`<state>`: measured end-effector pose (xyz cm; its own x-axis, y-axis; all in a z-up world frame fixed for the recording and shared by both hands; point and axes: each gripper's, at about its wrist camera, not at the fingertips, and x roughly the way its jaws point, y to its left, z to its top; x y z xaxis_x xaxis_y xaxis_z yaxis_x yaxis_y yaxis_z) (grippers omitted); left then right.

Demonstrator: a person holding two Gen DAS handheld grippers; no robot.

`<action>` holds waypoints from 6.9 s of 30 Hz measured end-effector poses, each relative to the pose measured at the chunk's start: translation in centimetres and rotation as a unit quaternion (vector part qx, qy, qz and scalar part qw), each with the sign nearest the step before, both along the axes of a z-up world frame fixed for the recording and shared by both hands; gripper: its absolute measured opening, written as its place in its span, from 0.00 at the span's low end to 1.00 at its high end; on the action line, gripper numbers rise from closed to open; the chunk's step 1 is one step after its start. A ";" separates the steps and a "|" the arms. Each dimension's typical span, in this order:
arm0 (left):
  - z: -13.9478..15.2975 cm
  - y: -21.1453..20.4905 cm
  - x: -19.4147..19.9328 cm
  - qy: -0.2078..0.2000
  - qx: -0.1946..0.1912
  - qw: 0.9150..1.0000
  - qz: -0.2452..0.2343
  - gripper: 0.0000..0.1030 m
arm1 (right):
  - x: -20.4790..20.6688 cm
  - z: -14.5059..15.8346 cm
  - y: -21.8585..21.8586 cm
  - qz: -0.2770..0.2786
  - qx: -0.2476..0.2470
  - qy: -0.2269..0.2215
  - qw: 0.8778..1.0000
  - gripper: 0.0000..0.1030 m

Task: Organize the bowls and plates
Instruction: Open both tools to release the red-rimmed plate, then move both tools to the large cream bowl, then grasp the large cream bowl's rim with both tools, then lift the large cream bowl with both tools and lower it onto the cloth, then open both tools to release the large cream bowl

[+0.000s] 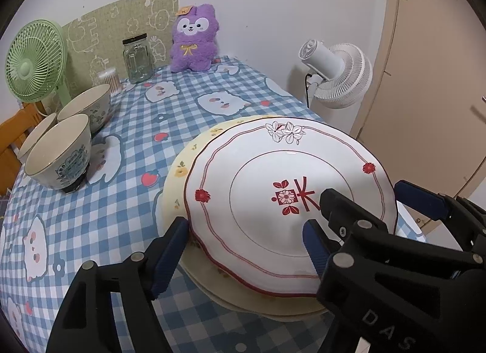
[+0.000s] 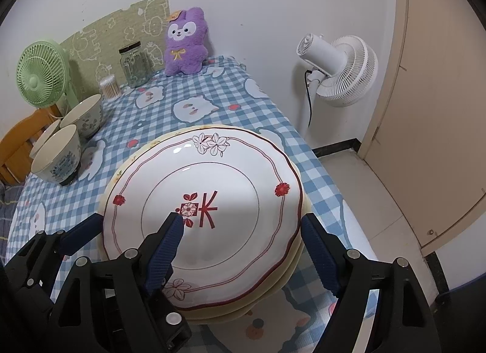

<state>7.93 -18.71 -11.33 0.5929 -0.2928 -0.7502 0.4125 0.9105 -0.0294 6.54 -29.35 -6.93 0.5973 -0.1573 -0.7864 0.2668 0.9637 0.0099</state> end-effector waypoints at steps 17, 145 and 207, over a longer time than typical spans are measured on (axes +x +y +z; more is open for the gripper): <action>4.0 7.8 0.4 -0.035 -0.004 0.998 0.047 0.78 | 0.6 4.0 6.2 0.046 0.007 -0.033 0.998 0.79; -0.8 21.1 7.2 0.061 0.017 0.979 0.195 0.22 | 11.4 -2.5 22.1 0.180 0.039 0.075 0.980 0.19; 5.7 20.9 2.2 0.001 -0.017 0.982 0.188 0.82 | 6.1 5.0 19.8 0.152 0.016 -0.003 0.988 0.73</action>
<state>10.11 2.19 -5.63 0.6632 -0.0776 -0.7445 0.0465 0.9970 -0.0625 12.61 -9.53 -1.89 0.6179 0.0547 -0.7843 -0.0347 0.9985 0.0423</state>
